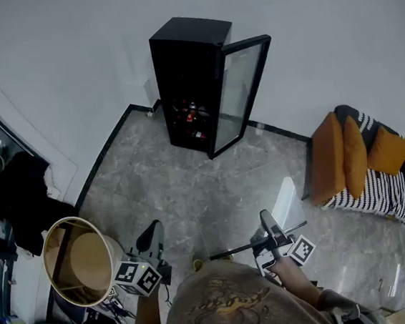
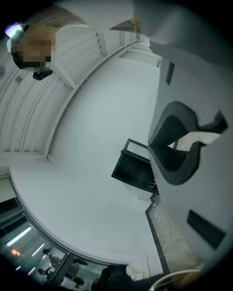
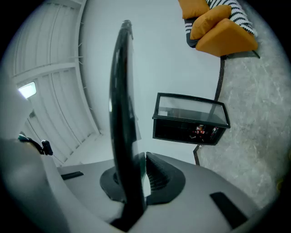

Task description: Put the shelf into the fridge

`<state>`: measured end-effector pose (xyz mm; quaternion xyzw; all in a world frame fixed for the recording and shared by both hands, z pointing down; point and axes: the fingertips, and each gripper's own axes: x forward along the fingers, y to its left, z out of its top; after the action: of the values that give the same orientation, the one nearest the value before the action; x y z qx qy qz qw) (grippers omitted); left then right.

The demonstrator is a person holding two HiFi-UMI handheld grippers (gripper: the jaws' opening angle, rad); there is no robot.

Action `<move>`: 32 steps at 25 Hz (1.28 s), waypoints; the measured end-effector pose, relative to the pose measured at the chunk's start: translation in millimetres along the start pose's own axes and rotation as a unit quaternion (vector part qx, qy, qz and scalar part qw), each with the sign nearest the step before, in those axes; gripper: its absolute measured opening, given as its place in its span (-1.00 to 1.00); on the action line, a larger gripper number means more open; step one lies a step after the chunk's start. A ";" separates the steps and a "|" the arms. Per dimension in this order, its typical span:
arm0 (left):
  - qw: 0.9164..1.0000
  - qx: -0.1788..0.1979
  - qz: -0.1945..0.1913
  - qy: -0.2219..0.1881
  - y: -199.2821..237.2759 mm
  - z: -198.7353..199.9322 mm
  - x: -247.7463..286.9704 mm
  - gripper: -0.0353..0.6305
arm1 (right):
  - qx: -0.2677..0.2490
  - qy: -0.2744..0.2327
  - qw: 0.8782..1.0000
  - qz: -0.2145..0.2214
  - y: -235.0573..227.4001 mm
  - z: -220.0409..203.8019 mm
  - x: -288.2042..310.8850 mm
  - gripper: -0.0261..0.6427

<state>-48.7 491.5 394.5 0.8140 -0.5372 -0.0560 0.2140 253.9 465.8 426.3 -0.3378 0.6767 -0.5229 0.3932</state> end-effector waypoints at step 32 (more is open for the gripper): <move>1.000 0.006 -0.031 0.000 51.7 -3.9 26.3 -0.88 | -0.015 -0.016 1.000 0.017 -24.6 -31.2 40.2 -0.83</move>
<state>-80.5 451.9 422.8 0.8315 -0.5119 -0.0591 0.2077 208.8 439.2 447.5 -0.3400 0.6839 -0.5004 0.4078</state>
